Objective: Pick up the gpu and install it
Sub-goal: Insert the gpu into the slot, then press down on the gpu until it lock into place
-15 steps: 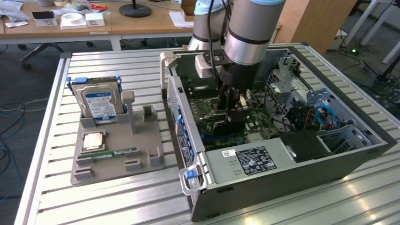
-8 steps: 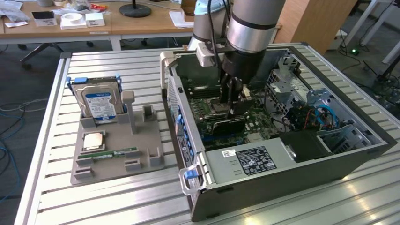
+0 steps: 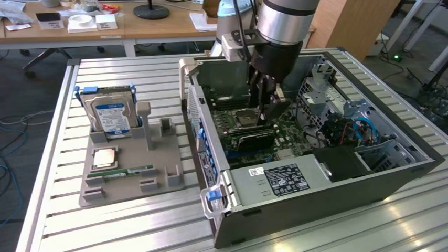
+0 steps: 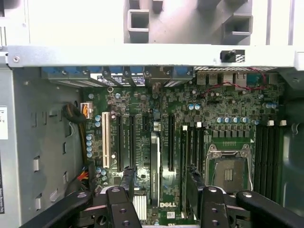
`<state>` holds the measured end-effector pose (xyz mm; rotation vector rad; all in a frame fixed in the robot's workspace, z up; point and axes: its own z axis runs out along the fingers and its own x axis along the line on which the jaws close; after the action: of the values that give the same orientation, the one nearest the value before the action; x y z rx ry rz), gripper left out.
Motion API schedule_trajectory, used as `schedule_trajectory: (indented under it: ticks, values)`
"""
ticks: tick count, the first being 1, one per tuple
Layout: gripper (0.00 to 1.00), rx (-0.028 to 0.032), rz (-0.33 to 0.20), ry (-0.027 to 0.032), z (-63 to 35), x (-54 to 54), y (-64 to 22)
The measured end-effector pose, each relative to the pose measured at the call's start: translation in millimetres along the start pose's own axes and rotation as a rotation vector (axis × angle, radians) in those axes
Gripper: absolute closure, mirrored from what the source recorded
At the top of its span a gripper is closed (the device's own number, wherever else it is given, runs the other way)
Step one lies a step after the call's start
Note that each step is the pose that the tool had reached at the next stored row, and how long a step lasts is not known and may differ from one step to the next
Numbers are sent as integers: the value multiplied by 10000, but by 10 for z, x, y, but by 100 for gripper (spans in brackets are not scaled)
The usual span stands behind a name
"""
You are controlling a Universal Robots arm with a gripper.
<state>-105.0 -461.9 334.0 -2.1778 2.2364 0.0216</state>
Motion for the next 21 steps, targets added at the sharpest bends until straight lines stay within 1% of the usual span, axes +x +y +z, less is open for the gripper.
schedule_trajectory:
  ticks: [3,8,21]
  values:
    - [44,0,0,8,-53,-2,0]
    - [44,0,0,12,-106,-3,0]
    - [44,1,0,13,-109,-3,0]
